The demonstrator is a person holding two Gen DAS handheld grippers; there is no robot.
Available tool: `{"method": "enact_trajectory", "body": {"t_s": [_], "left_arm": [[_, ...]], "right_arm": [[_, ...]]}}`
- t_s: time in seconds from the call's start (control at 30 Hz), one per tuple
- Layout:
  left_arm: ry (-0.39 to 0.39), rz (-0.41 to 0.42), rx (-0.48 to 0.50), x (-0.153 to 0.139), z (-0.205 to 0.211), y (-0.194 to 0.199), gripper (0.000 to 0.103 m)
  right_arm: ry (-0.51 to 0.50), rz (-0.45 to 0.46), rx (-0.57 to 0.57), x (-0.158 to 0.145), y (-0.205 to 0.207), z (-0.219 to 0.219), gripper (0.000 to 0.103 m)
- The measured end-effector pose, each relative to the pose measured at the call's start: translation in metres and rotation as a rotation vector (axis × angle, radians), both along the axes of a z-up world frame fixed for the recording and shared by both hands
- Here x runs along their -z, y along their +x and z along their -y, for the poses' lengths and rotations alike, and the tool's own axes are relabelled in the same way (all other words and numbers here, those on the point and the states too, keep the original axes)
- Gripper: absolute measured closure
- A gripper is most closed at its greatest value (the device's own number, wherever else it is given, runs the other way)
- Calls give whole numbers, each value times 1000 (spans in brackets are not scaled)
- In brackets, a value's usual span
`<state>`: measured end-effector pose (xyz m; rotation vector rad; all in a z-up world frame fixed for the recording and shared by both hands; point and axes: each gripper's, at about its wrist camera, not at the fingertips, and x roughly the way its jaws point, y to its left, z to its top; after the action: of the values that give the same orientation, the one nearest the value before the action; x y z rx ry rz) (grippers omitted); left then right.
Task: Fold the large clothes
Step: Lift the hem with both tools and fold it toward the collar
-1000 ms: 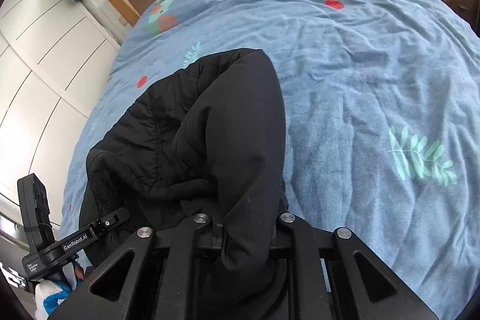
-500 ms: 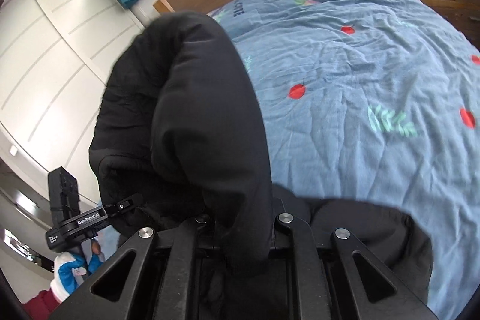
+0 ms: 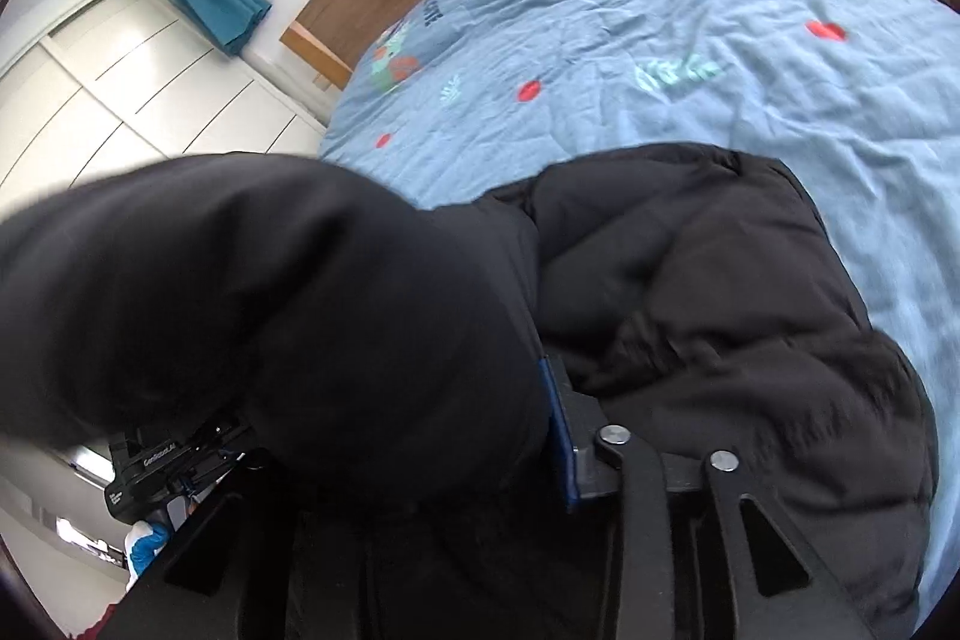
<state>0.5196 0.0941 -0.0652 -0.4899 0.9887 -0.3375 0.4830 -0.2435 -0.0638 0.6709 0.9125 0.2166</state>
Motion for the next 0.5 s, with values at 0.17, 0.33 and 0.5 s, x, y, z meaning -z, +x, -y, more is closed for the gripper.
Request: {"method": "enact_trajectory", "body": {"t_s": [0.17,0.33,0.5], "left_arm": [[33,-17,13,1,2,-24,69],[62,-38,-9,-3,2,-41,69],[106,-16,-43,-31,-12,-64,69]], "right_arm": [[-32,-28,9,0,-15,1,60],[-60,-51,16,-6,-45,11,57],[-127,-67,30,-24,-70,33,51]]}}
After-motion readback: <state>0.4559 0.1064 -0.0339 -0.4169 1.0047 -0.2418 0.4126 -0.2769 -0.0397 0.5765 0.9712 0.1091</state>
